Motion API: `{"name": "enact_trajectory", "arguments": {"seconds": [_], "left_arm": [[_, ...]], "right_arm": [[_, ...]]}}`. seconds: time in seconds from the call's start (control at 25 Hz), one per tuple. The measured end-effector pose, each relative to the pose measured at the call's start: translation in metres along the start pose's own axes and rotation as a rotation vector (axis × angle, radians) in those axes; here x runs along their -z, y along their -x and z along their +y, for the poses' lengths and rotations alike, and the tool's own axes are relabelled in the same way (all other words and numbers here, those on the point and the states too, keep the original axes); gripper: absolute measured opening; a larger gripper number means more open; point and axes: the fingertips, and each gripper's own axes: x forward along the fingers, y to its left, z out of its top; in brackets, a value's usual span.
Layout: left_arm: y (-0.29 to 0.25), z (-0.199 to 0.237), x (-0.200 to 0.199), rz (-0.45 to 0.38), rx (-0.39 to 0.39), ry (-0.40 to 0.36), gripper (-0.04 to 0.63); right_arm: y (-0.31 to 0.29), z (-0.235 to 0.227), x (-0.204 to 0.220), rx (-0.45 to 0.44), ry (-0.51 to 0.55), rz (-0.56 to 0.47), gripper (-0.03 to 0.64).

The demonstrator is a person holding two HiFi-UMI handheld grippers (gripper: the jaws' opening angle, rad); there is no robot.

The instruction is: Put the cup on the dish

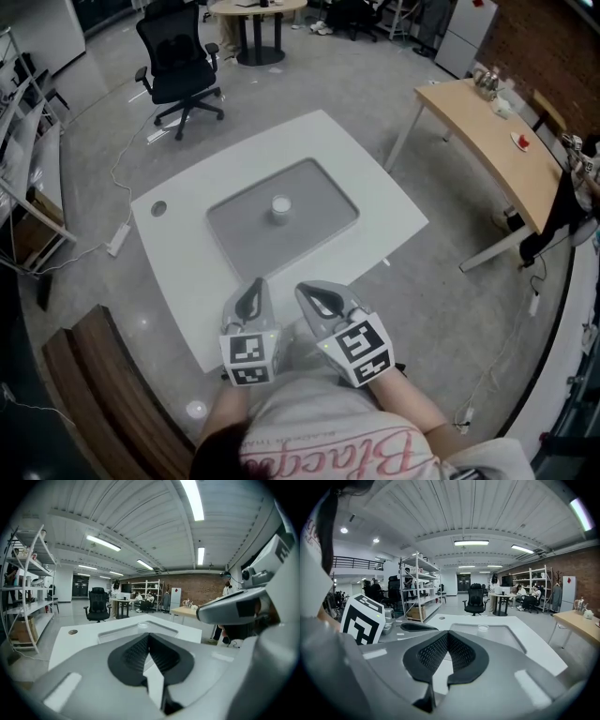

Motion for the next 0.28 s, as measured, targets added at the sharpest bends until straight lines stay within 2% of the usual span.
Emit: {"name": "enact_trajectory", "arguments": {"seconds": [0.28], "left_arm": [[0.058, -0.009, 0.002, -0.05, 0.028, -0.013, -0.002]], "right_arm": [[0.026, 0.047, 0.014, 0.033, 0.0, -0.033, 0.0]]}}
